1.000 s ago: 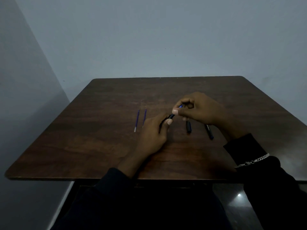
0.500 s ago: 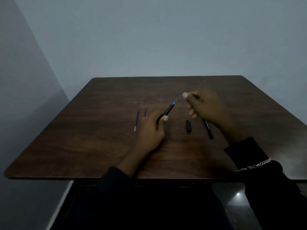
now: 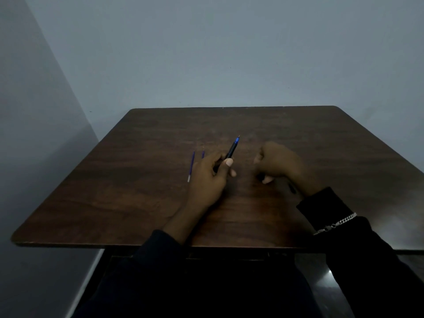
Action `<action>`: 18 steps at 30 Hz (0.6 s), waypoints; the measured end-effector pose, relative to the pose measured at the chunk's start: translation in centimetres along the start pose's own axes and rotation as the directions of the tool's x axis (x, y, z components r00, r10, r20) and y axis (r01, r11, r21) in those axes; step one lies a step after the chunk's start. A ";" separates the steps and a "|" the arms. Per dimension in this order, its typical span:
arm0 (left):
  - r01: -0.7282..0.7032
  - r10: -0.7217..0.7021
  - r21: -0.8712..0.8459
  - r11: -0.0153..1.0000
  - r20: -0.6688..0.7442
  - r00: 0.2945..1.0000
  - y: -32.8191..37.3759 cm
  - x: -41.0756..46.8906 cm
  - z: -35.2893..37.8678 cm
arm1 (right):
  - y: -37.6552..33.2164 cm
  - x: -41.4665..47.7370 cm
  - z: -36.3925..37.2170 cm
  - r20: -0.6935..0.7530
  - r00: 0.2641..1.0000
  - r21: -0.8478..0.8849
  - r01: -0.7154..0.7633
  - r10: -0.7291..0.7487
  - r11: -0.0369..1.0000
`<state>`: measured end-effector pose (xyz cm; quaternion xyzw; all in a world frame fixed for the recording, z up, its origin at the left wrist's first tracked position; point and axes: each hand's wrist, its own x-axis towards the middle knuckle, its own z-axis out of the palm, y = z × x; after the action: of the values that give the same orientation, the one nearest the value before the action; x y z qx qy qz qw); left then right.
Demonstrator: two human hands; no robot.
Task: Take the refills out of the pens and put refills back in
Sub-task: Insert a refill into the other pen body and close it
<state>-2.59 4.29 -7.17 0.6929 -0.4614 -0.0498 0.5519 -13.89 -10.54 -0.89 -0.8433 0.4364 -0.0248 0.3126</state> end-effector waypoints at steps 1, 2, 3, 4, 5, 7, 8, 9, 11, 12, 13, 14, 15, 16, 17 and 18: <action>0.005 -0.005 -0.002 1.000 0.010 1.000 0.0 0.0 0.0 | 0.3 0.1 0.0 -0.034 0.998 0.102 0.054 -0.051 0.993; 0.012 -0.011 -0.002 1.000 0.026 1.000 0.1 0.0 -0.1 | 0.6 0.2 0.2 -0.090 0.990 0.237 0.128 -0.109 0.963; 0.023 -0.023 0.001 1.000 0.045 0.999 0.1 0.0 -0.1 | 0.9 0.3 0.3 -0.155 0.975 0.397 0.208 -0.158 0.894; 0.033 -0.034 0.012 0.999 0.063 0.997 0.2 0.0 -0.1 | 1.1 0.4 0.4 -0.214 0.959 0.562 0.276 -0.186 0.779; 0.036 -0.038 0.024 0.999 0.074 0.997 0.2 0.0 -0.2 | 1.3 0.5 0.4 -0.255 0.946 0.703 0.323 -0.199 0.633; 0.036 -0.039 0.041 0.999 0.095 0.995 0.2 0.0 -0.2 | 1.6 0.7 0.4 -0.306 0.924 0.849 0.374 -0.230 0.374; 0.034 -0.039 0.050 0.998 0.108 0.993 0.2 0.0 -0.2 | 1.7 0.8 0.4 -0.324 0.914 0.872 0.389 -0.245 0.297; 0.027 -0.034 0.062 0.998 0.120 0.992 0.3 0.0 -0.1 | 1.8 0.9 0.4 -0.339 0.904 0.880 0.403 -0.261 0.252; 0.011 -0.022 0.083 0.996 0.132 0.991 0.3 0.0 -0.1 | 2.0 0.9 0.6 -0.367 0.885 0.872 0.434 -0.288 0.224; 0.006 -0.018 0.089 0.996 0.134 0.991 0.3 0.0 -0.1 | 2.0 0.9 0.7 -0.381 0.875 0.866 0.451 -0.298 0.216; 0.002 -0.014 0.091 0.996 0.133 0.991 0.4 0.0 -0.1 | 2.0 0.9 0.8 -0.396 0.866 0.859 0.467 -0.306 0.209; 0.000 -0.011 0.089 0.996 0.133 0.991 0.3 -0.1 -0.1 | 1.9 0.8 0.8 -0.409 0.857 0.852 0.481 -0.313 0.206; -0.002 -0.009 0.085 0.996 0.135 0.991 0.3 -0.1 0.0 | 1.9 0.8 0.8 -0.417 0.851 0.846 0.492 -0.319 0.207; -0.004 -0.008 0.081 0.997 0.138 0.990 0.3 -0.1 0.0 | 1.8 0.8 0.9 -0.419 0.848 0.842 0.497 -0.323 0.212; -0.007 -0.004 0.079 0.997 0.140 0.990 0.3 -0.1 0.0 | 1.8 0.8 0.9 -0.419 0.848 0.837 0.499 -0.326 0.223; -0.012 0.001 0.079 0.997 0.138 0.990 0.3 -0.1 0.0 | 1.7 0.8 1.0 -0.416 0.848 0.831 0.501 -0.327 0.242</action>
<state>-2.79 4.40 -6.96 0.7078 -0.5021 -0.0773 0.4909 -14.35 -11.36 -2.81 -0.6006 0.1302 -0.4108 0.6735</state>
